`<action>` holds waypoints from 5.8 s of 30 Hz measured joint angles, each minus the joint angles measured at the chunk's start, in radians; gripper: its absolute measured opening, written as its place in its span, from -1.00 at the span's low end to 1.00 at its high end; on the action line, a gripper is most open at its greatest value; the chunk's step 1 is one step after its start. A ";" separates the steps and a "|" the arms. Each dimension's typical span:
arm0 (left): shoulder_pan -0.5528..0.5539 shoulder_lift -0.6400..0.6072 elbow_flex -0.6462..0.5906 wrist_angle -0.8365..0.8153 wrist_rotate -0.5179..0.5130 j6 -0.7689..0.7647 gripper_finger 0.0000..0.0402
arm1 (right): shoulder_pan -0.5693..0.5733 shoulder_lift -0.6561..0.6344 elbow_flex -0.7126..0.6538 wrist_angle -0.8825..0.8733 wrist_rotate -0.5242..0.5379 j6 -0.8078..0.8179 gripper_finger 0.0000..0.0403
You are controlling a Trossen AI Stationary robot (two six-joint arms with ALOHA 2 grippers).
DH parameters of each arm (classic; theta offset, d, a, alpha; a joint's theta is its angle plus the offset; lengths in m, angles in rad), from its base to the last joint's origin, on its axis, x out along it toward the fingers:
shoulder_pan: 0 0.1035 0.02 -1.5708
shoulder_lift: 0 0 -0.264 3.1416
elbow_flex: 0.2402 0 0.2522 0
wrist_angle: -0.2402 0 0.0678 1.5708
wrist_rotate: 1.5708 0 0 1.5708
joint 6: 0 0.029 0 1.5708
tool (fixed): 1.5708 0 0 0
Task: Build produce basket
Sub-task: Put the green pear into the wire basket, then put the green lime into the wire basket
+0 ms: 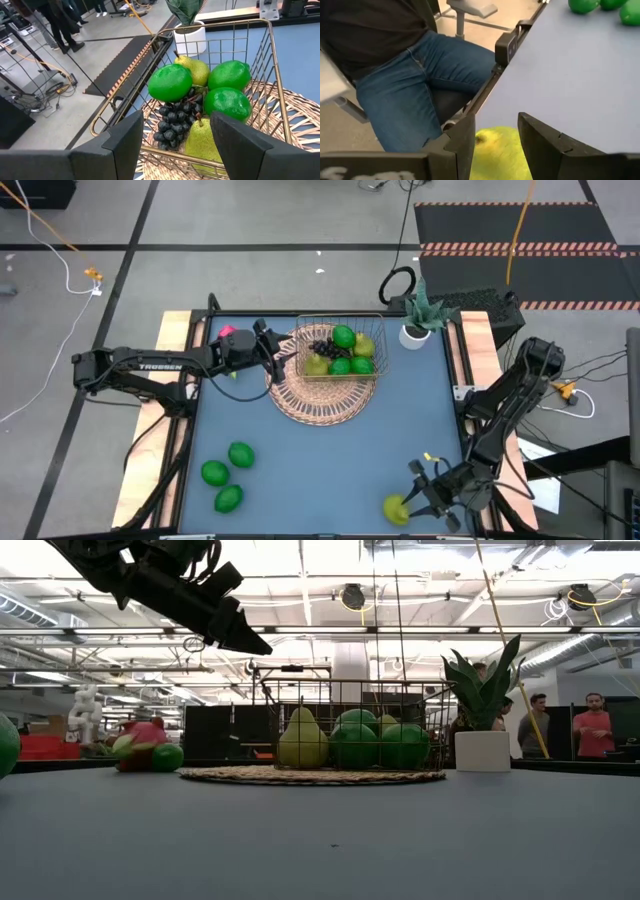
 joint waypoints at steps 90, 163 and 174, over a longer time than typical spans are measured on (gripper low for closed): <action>-0.098 -0.243 0.001 -0.100 -0.017 0.049 0.16 | -1.196 0.210 0.003 0.732 -0.078 -0.530 -0.57; 0.160 -0.072 -0.102 -0.609 -0.008 -0.501 0.65 | -1.151 0.148 0.180 0.904 -0.207 -0.575 -0.07; -0.100 -0.059 -0.102 -0.675 0.020 -0.698 0.46 | -1.186 0.148 0.205 0.859 -0.221 -0.630 -0.07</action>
